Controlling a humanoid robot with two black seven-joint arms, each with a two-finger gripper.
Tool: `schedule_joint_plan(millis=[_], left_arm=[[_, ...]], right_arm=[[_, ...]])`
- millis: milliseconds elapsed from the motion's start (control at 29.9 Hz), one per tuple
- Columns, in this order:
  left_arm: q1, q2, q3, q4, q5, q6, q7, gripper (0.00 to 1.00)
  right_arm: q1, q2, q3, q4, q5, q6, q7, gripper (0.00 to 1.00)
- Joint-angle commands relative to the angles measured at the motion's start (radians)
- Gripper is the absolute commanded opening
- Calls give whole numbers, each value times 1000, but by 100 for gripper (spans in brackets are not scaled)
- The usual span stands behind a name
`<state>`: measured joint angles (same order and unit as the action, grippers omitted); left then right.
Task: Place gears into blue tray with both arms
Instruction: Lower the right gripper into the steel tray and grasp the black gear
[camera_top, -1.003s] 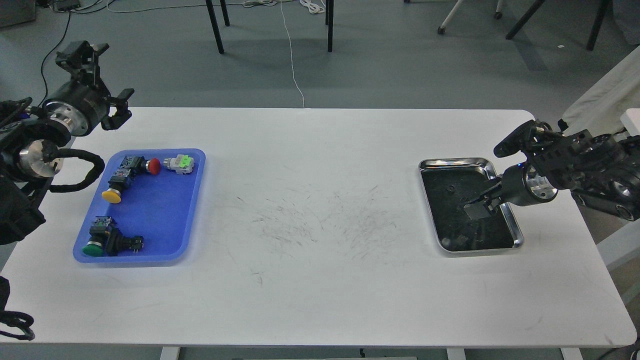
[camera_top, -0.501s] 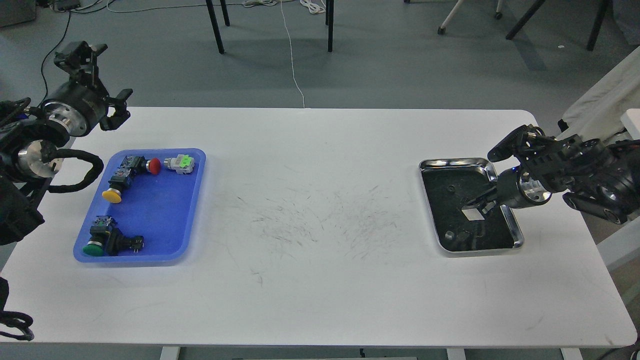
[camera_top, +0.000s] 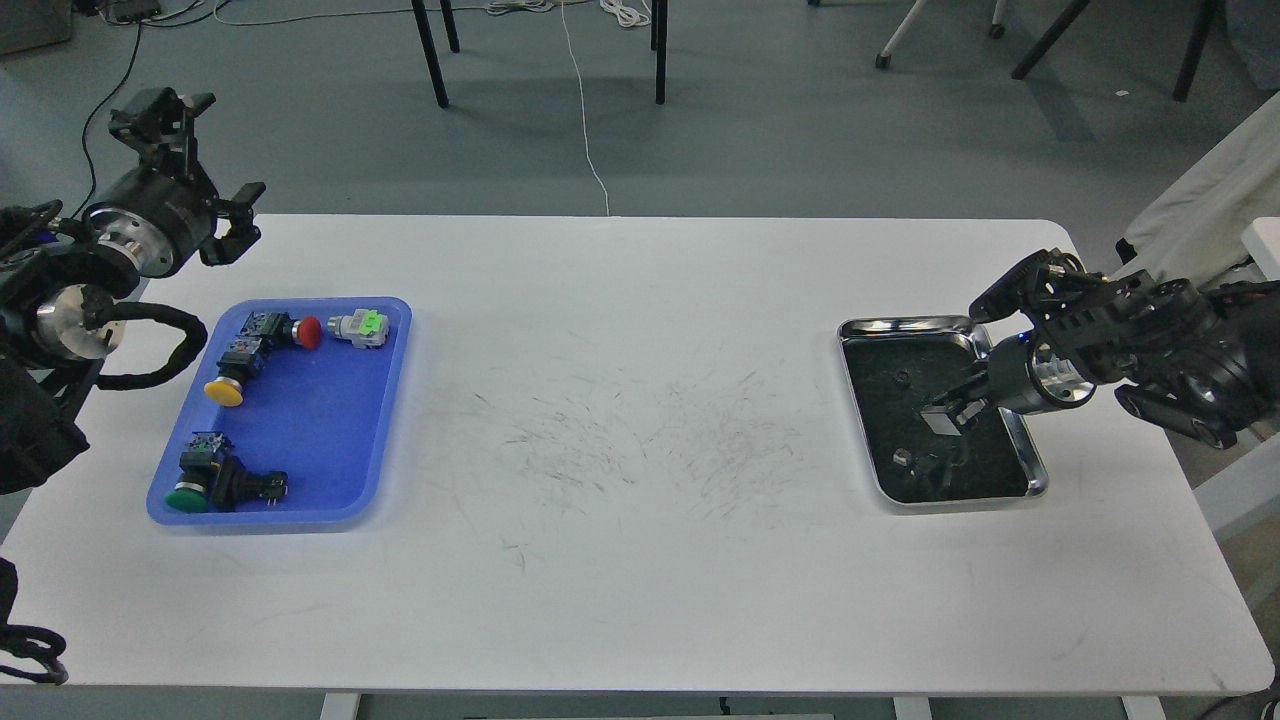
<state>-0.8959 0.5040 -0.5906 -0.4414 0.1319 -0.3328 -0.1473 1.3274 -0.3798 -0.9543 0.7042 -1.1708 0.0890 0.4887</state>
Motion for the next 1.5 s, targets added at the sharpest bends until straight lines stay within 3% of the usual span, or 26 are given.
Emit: schedule_joint_plan(millis=[0, 568, 1003, 1270, 1471], left_arm=[[2, 1, 0, 0, 0, 0, 0, 99], [2, 1, 0, 1, 0, 0, 0, 99], [2, -1, 0, 1, 0, 1, -1, 99], [2, 1, 0, 1, 0, 0, 0, 99], [3, 1, 0, 1, 0, 0, 0, 99]], right_arm=[[-1, 2, 0, -5, -1, 0, 0, 56], [-17, 6, -3, -15, -6, 0, 0, 46], [-20, 7, -3, -28, -7, -3, 0, 26], [-17, 39, -1, -31, -9, -5, 0, 3], [-2, 48, -1, -32, -9, -5, 0, 1]])
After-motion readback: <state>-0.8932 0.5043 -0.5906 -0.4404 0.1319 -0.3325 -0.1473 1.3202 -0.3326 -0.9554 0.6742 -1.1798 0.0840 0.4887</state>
